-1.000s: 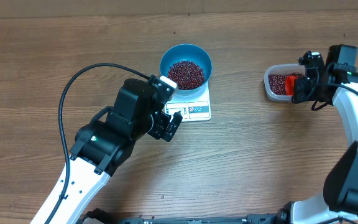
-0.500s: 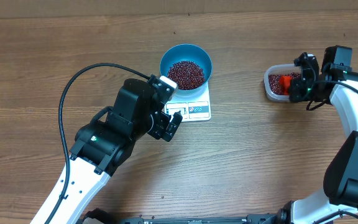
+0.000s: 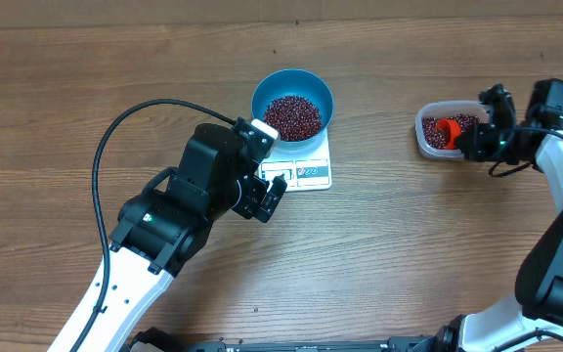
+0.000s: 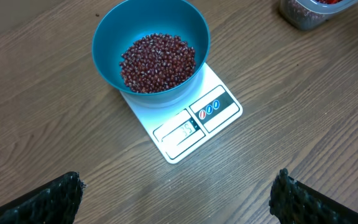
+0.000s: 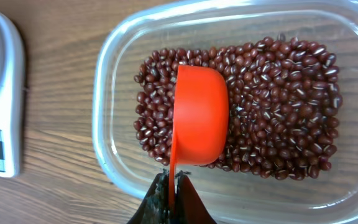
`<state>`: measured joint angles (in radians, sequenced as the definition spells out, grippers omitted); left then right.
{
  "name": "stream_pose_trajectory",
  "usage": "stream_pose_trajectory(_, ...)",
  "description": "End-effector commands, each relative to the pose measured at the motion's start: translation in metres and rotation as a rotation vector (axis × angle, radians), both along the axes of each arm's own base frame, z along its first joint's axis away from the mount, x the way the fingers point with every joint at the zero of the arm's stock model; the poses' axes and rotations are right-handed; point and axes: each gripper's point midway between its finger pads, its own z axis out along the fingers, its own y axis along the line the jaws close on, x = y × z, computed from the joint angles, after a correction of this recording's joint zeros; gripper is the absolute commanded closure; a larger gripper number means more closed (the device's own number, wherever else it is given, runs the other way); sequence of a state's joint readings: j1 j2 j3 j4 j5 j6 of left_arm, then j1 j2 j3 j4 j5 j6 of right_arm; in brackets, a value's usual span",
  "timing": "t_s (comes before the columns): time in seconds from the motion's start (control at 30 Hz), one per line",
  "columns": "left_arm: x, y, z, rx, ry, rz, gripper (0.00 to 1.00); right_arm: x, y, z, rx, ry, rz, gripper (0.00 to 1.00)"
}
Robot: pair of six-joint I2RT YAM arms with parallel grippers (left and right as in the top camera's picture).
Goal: Scoop item into bowl and weigh 150g on scale
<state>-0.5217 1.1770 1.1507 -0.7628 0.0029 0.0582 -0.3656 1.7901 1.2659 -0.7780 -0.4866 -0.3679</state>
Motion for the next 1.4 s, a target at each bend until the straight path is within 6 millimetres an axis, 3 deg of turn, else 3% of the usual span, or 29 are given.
stream_pose_trajectory(0.0,0.004,0.002,0.008,-0.012,-0.018,0.021,0.0,0.005,0.003,0.018,0.146,-0.066,-0.003,0.96)
stream_pose_trajectory(0.33,0.004,0.002,0.008,-0.012,-0.018,0.021,0.01,-0.008,-0.029,0.045,0.37,-0.151,-0.094,0.96)
stream_pose_trajectory(0.6,0.004,0.002,0.008,-0.012,-0.018,0.021,0.0,-0.01,-0.03,0.059,0.466,-0.199,-0.094,0.96)
stream_pose_trajectory(0.77,0.004,0.002,0.008,-0.013,-0.018,0.021,0.0,-0.012,-0.012,0.085,0.635,-0.256,-0.044,0.96)
stream_pose_trajectory(1.03,0.004,0.002,0.008,-0.012,-0.018,0.021,0.0,-0.016,0.008,0.094,0.723,-0.23,-0.015,0.96)
stream_pose_trajectory(1.37,0.004,0.002,0.008,-0.012,-0.018,0.021,0.01,-0.012,0.092,0.094,0.738,-0.161,0.201,0.96)
